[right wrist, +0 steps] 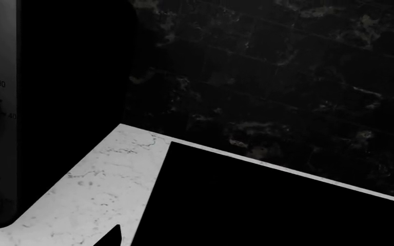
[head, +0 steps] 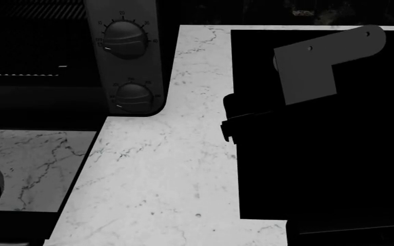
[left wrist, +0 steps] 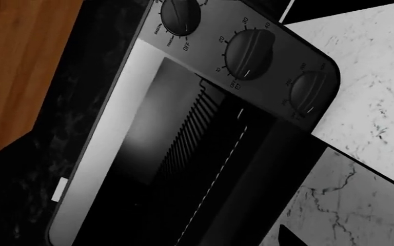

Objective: Fully slide the toaster oven rack0 out.

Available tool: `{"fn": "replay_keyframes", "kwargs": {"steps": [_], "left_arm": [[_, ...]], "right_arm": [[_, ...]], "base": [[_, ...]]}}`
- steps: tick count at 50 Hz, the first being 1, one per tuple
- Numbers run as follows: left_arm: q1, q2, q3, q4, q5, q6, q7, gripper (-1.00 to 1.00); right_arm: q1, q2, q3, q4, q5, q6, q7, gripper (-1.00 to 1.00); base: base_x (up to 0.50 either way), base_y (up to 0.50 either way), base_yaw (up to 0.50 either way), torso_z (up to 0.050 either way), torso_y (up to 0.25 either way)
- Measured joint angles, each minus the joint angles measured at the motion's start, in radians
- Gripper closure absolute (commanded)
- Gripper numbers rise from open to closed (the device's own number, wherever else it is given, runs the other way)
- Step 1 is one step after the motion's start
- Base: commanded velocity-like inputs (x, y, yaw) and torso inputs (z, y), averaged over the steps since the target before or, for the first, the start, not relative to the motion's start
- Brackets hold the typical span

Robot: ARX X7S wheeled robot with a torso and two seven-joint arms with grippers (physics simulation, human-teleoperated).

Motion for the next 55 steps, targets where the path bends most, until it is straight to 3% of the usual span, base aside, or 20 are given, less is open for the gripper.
{"fn": "replay_keyframes", "kwargs": {"steps": [10, 25, 55], "left_arm": [[-0.023, 0.023, 0.176, -0.073, 0.217, 0.084, 0.137, -1.00], [-0.052, 0.074, 0.345, -0.216, 0.417, 0.198, 0.266, -1.00], [-0.044, 0.187, 0.474, -0.593, 0.618, 0.433, 0.391, -1.00]], "right_arm": [[-0.010, -0.001, 0.003, -0.005, 0.004, -0.001, 0.005, -1.00], [-0.029, -0.002, 0.010, -0.007, 0.012, -0.008, 0.012, -1.00], [-0.047, -0.003, 0.016, 0.012, 0.029, -0.026, 0.020, -1.00]], "base": [[0.00, 0.00, 0.00, 0.000, 0.000], [0.00, 0.00, 0.00, 0.000, 0.000], [0.00, 0.00, 0.00, 0.000, 0.000]]}}
